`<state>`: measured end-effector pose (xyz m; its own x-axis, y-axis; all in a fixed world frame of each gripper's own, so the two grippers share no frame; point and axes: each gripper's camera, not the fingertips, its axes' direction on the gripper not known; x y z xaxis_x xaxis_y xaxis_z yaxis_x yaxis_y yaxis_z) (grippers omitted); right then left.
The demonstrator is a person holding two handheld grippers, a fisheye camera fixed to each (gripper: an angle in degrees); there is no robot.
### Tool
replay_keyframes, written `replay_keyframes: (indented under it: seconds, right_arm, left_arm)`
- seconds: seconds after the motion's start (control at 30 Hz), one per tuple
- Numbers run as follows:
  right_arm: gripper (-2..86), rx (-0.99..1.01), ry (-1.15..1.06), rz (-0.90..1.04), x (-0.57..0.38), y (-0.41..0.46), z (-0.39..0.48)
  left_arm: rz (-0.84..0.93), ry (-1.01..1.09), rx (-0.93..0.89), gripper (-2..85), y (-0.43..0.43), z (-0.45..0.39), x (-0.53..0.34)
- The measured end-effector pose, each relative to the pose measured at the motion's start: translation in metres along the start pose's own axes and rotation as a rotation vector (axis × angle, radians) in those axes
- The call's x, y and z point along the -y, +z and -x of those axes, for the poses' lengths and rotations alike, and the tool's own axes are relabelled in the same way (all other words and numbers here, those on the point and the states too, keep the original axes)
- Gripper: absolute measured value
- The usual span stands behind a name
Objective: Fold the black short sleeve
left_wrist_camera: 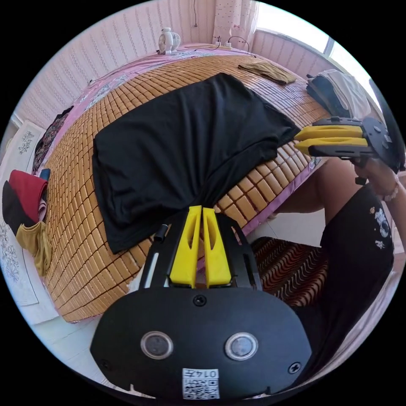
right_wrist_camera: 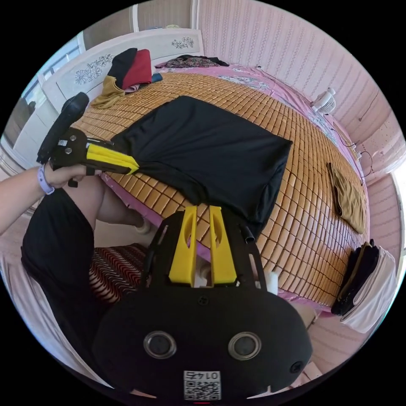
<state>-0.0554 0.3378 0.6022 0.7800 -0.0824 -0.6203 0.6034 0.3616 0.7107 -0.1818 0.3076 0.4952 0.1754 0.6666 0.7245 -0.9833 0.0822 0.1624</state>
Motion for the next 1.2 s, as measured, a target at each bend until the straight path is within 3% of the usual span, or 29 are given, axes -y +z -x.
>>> replay_keyframes:
  seconds: [0.13, 0.3, 0.5, 0.57, 0.63, 0.77, 0.83, 1.2]
  right_arm:
    - [5.1, -0.005, -0.094, 0.024, -0.016, -0.011, 0.015]
    - [2.7, -0.013, -0.135, 0.006, 0.002, -0.021, 0.013]
    - [1.0, 0.025, -0.192, -0.012, 0.095, -0.01, 0.005]
    - [3.6, -0.064, -0.207, 0.066, 0.131, 0.01, -0.003]
    - [6.9, -0.137, -0.119, 0.114, 0.141, 0.02, -0.023]
    - [7.3, 0.029, 0.232, 0.061, 0.115, 0.025, -0.093]
    - [5.6, 0.092, 0.293, 0.112, 0.106, 0.045, -0.109]
    - [0.3, -0.038, 0.233, 0.177, 0.105, 0.046, -0.109]
  left_arm:
    - [0.013, 0.029, -0.075, -1.0, -0.002, 0.006, -0.015]
    - [-0.187, -0.033, -0.179, -1.0, -0.035, 0.015, -0.039]
    - [-0.31, -0.044, -0.169, -1.0, -0.021, -0.006, -0.027]
    - [-0.276, -0.064, -0.185, -1.0, -0.001, -0.007, -0.016]
    - [-0.271, -0.082, -0.218, -1.0, 0.012, -0.005, -0.01]
    - [-0.308, -0.085, -0.282, -1.0, 0.027, 0.0, -0.006]
    - [-0.299, -0.078, -0.301, -1.0, 0.035, 0.002, -0.005]
    - [-0.244, -0.012, -0.361, -1.0, 0.06, -0.014, -0.004]
